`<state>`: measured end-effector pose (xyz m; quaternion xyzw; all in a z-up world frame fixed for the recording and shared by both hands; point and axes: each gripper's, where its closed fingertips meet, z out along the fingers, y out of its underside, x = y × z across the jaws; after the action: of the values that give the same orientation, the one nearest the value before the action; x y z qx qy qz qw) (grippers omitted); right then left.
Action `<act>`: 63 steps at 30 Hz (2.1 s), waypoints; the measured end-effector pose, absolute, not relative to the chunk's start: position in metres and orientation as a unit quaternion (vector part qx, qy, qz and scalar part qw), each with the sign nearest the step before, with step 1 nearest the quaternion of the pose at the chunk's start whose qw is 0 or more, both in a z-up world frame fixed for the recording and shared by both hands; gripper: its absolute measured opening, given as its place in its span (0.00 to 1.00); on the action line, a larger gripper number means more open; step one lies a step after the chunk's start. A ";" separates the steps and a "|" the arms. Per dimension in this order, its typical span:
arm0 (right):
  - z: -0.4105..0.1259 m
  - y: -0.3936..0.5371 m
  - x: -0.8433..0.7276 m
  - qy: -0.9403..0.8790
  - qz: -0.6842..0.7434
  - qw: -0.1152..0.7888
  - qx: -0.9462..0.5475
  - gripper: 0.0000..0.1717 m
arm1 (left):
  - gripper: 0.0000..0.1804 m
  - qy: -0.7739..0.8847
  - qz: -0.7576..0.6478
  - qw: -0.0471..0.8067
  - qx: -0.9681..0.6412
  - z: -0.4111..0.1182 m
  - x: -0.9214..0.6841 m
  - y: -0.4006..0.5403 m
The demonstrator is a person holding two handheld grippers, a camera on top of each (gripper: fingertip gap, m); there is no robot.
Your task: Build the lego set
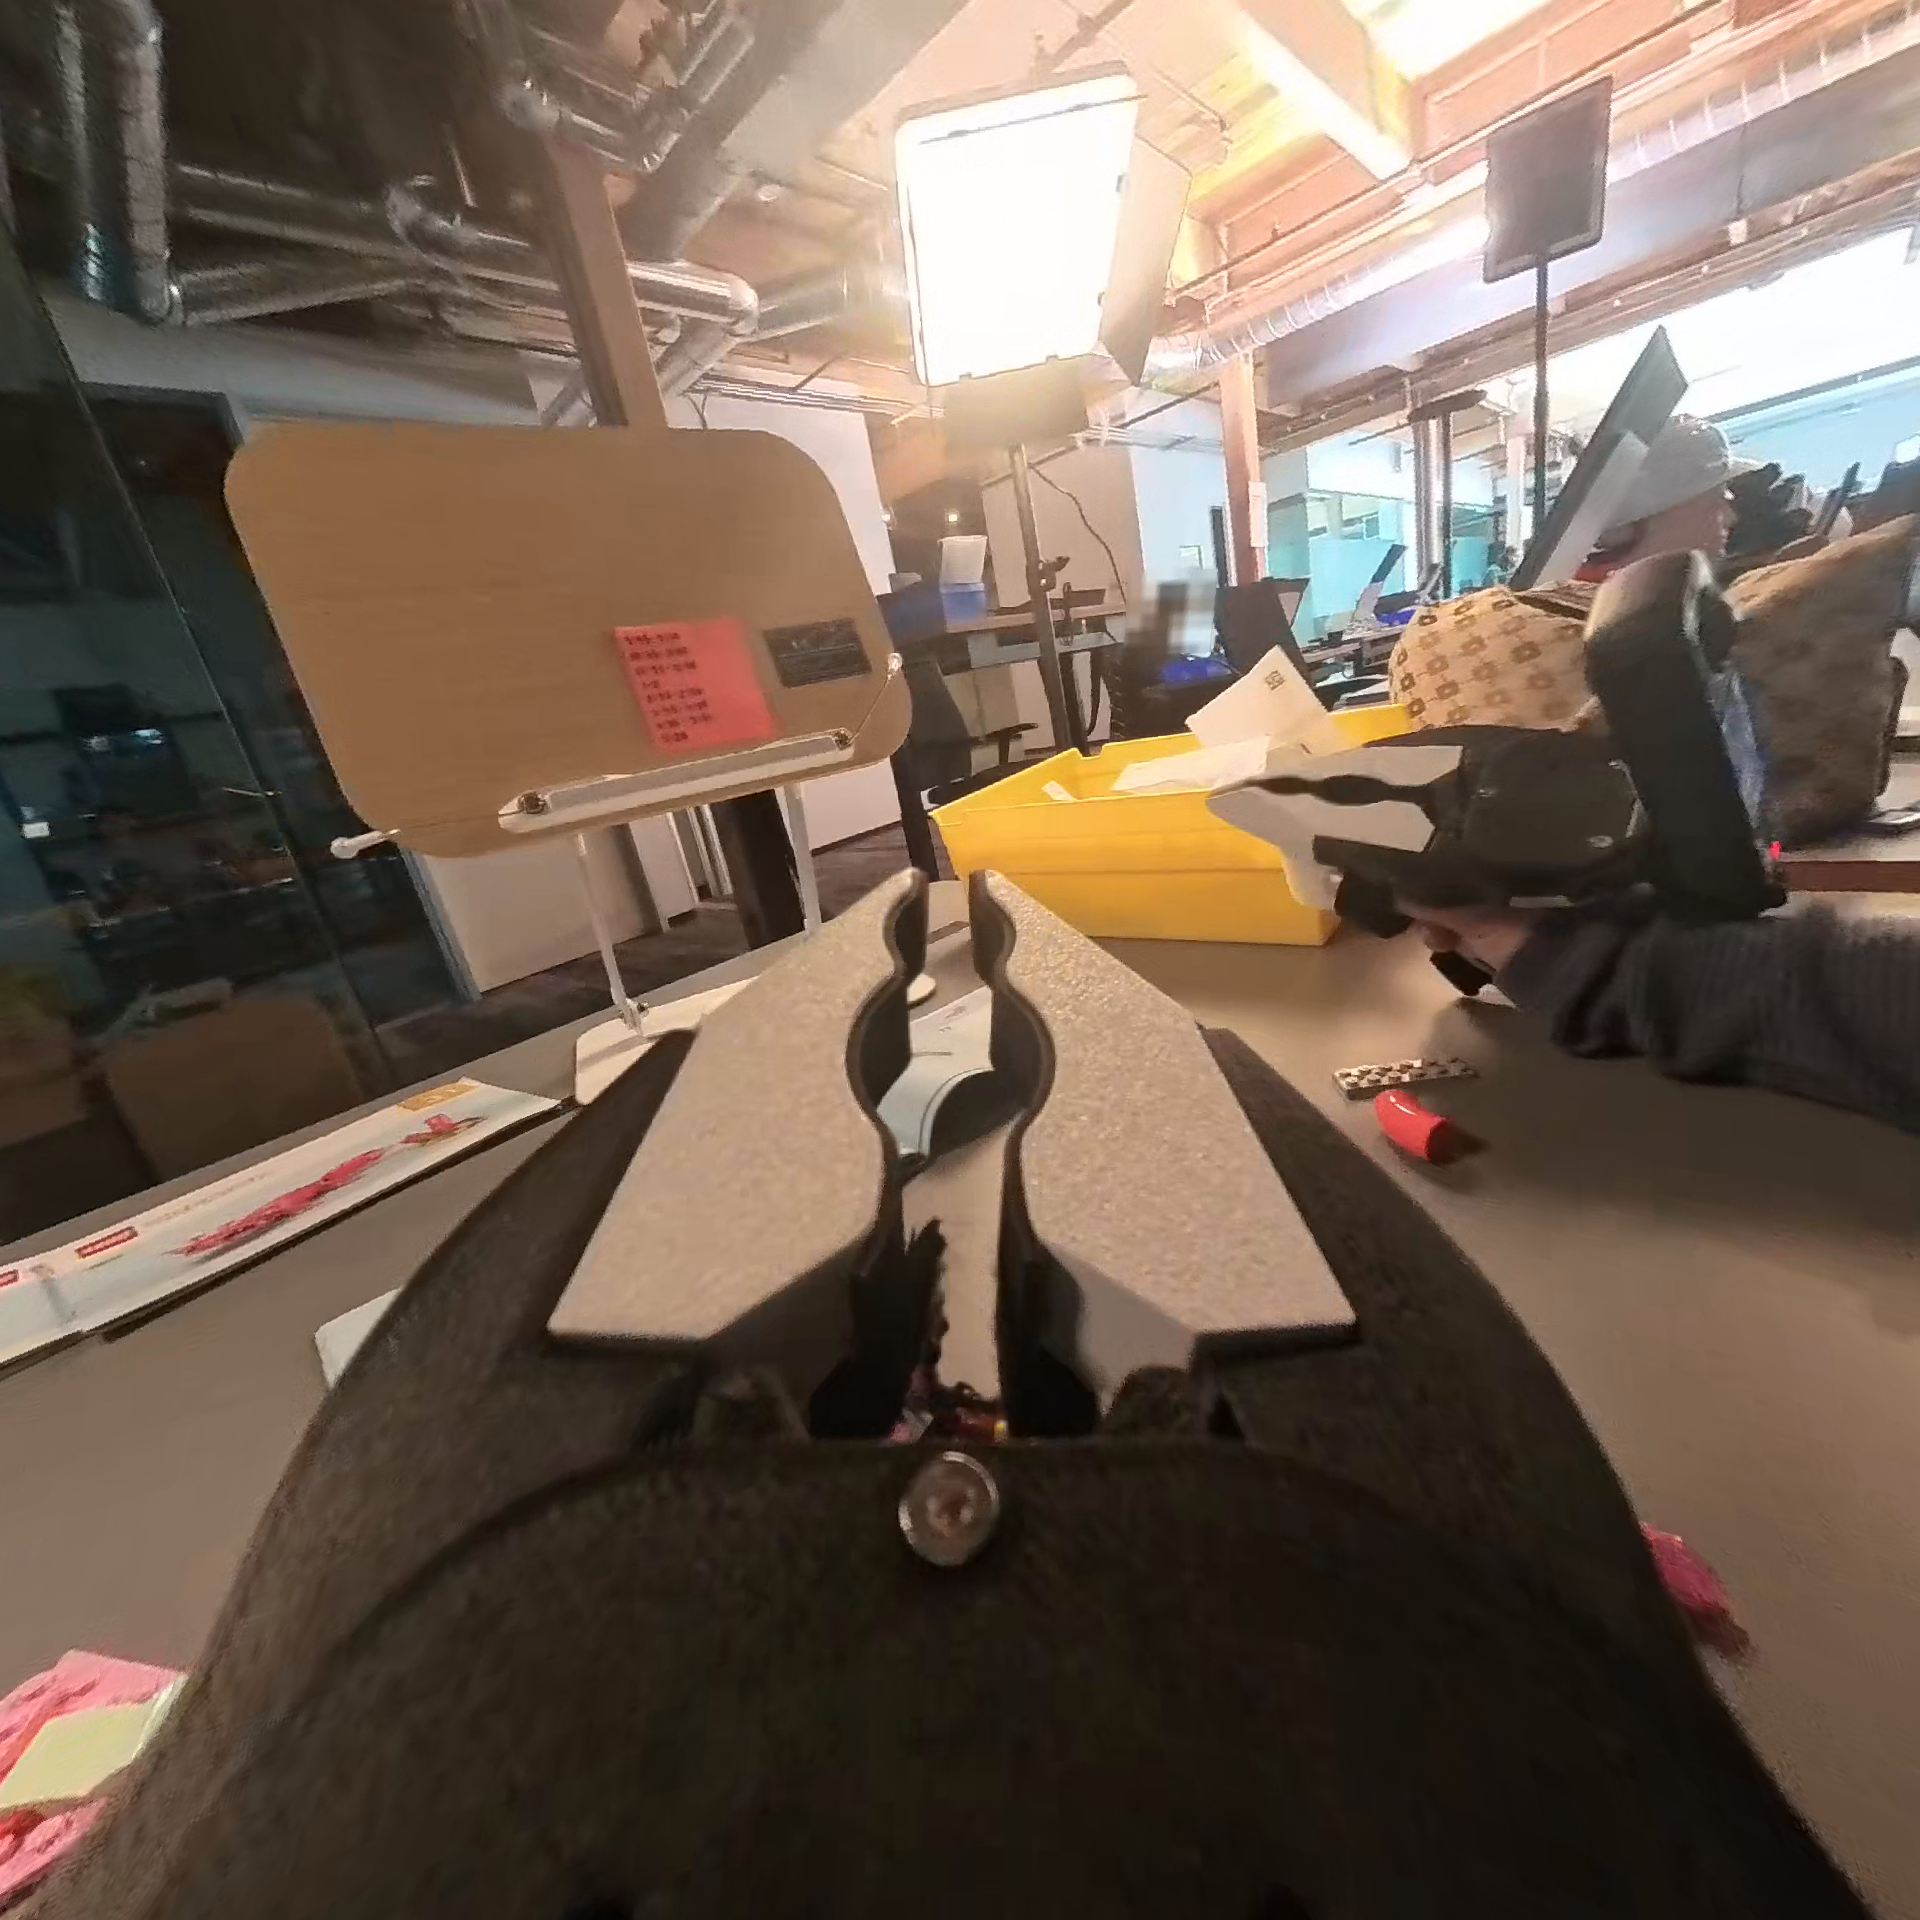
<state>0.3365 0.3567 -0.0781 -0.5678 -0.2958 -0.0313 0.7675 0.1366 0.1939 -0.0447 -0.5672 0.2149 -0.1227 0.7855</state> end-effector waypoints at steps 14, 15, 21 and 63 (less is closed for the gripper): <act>-0.110 0.268 0.331 -0.301 0.255 0.604 -0.693 0.16 | 0.00 0.281 -0.042 0.791 -0.541 -0.044 0.142 0.183; -0.119 0.268 0.336 -0.313 0.243 0.583 -0.709 0.17 | 0.00 0.285 -0.039 0.789 -0.543 -0.045 0.142 0.184; -0.177 0.260 0.333 -0.392 0.230 0.409 -0.791 0.28 | 0.00 0.321 -0.023 0.776 -0.542 -0.054 0.146 0.181; -0.146 0.196 0.239 -0.702 0.220 0.297 -0.609 0.18 | 0.02 0.648 0.291 0.618 -0.338 -0.127 0.193 0.145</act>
<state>0.2393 0.1957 -0.1461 -0.6090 -0.7018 0.2195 0.2974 0.1927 0.1449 -0.1269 -0.3378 0.6479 0.2906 0.6179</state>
